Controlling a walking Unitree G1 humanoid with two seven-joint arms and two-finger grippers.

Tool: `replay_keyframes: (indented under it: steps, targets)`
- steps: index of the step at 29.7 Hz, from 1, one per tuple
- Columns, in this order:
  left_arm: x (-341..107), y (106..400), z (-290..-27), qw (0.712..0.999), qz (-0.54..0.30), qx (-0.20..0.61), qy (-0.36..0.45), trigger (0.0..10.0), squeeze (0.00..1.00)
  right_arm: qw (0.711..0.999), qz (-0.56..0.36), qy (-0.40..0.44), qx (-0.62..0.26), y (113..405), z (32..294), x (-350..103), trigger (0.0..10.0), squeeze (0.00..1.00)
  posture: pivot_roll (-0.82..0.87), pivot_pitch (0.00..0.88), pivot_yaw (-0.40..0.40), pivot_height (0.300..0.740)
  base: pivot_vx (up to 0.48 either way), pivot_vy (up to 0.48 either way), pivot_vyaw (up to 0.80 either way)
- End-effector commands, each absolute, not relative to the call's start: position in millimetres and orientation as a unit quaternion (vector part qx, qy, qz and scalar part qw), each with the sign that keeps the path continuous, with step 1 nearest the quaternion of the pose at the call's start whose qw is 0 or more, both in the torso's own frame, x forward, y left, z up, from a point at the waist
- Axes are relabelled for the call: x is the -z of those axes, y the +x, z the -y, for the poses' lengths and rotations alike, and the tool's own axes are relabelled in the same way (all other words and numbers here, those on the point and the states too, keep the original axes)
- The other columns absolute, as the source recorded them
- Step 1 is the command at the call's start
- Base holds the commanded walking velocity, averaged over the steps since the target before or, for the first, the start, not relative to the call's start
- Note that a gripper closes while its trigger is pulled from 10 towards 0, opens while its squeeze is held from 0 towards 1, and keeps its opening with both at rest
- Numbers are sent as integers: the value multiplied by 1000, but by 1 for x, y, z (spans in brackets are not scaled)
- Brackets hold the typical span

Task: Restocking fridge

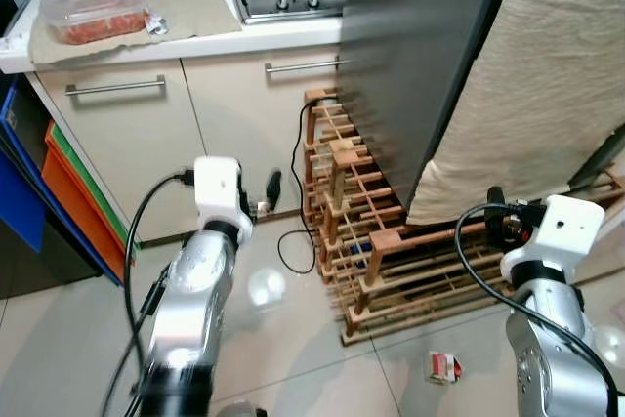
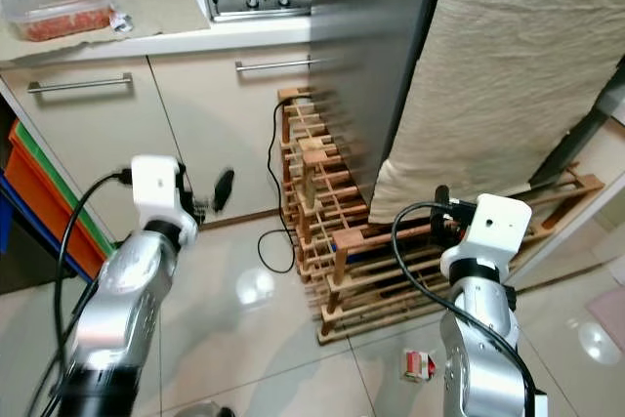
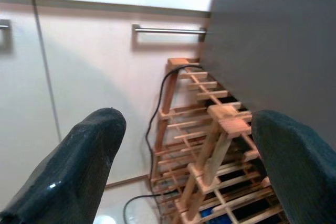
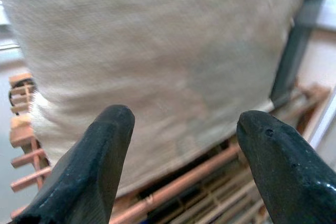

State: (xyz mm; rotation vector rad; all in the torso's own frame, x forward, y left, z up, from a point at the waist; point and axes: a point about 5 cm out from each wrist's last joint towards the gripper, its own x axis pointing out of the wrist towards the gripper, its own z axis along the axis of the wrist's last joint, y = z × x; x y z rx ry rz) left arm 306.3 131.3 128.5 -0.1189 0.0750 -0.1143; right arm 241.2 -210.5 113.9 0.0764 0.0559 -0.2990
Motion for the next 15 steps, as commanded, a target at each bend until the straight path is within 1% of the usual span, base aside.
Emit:
replay_keyframes:
  steps: [1,4,9,15]
  targets:
    - [-123,307,-128,995,-53,66,-46,10000,0,989,-22,35,141,244,210,-117,10000,0,24,0,6,740,0,0,0]
    - [-125,308,-125,995,-45,90,-12,10000,0,991,-26,32,130,245,207,-115,10000,0,23,0,15,740,0,0,0]
    - [-127,310,-123,994,-46,97,-7,10000,0,992,-37,34,113,247,202,-110,10000,0,24,0,18,740,0,0,0]
    - [-126,310,-120,994,-46,97,-12,10000,0,993,-43,29,106,247,204,-109,10000,0,23,0,5,740,0,0,0]
